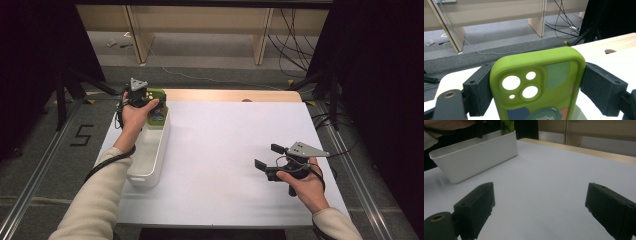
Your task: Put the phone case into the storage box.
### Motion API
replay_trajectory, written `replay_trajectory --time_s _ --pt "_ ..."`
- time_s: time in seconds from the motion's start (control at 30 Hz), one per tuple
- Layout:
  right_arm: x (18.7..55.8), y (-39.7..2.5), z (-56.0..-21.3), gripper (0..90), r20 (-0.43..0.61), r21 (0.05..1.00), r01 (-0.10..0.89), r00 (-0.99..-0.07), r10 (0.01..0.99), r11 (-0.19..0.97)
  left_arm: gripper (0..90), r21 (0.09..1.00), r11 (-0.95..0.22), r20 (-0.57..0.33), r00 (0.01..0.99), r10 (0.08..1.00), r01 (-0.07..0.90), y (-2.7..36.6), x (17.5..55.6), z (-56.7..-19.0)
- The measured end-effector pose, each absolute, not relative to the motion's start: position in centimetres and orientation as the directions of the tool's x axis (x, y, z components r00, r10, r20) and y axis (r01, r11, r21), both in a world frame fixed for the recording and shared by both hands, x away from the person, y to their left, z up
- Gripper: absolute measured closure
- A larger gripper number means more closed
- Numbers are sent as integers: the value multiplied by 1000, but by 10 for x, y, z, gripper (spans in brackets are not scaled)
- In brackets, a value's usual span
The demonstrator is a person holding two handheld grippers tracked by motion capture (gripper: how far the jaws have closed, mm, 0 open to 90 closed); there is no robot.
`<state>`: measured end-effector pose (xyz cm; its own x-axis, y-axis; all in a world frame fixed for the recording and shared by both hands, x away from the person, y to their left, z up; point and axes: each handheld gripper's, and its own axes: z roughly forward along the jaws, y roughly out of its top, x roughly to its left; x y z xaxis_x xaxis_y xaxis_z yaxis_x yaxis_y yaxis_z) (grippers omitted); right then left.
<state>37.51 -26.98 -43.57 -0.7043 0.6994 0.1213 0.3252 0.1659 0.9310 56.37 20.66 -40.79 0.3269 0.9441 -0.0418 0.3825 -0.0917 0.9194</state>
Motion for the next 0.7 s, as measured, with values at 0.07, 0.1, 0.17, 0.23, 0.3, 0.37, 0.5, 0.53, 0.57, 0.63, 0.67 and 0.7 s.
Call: replay_trajectory --time_s 0.07,0.1,0.17,0.23,0.3,0.37,0.5,0.53,0.57,0.63,0.67,0.7 --pt "375 -270 -436 99 121 931 325 -704 700 166 165 919 -92 -42 327 944 384 206 564 -408" --pt "375 -270 -436 99 121 931 325 -704 700 166 165 918 -93 -42 327 944 385 206 564 -408" --pt "375 -270 -436 99 121 931 326 -704 699 166 164 918 -94 -41 327 944 386 206 564 -409" --pt "375 -270 -436 99 121 931 325 -704 700 166 164 916 -94 -41 326 945 390 206 564 -410" --pt "375 -270 -436 99 122 931 325 -704 700 166 164 914 -94 -42 323 946 394 206 564 -410" --pt "375 -270 -436 99 122 931 326 -705 699 166 163 913 -94 -43 323 945 397 206 565 -411" --pt "375 -270 -436 99 122 931 326 -705 699 167 162 910 -97 -44 326 944 404 206 565 -412" --pt "375 -270 -436 99 121 931 326 -705 699 167 162 909 -98 -43 325 945 405 205 565 -412" --pt "375 -270 -436 99 126 931 327 -704 699 162 162 909 -101 -40 326 945 405 205 565 -412" --pt "375 -270 -436 99 124 931 327 -704 699 164 161 908 -100 -42 324 945 408 205 565 -413" --pt "375 -270 -436 100 125 931 326 -705 699 162 161 907 -100 -41 324 945 408 205 565 -413" --pt "375 -270 -436 99 125 931 327 -704 699 164 161 907 -100 -42 324 945 409 205 565 -413"
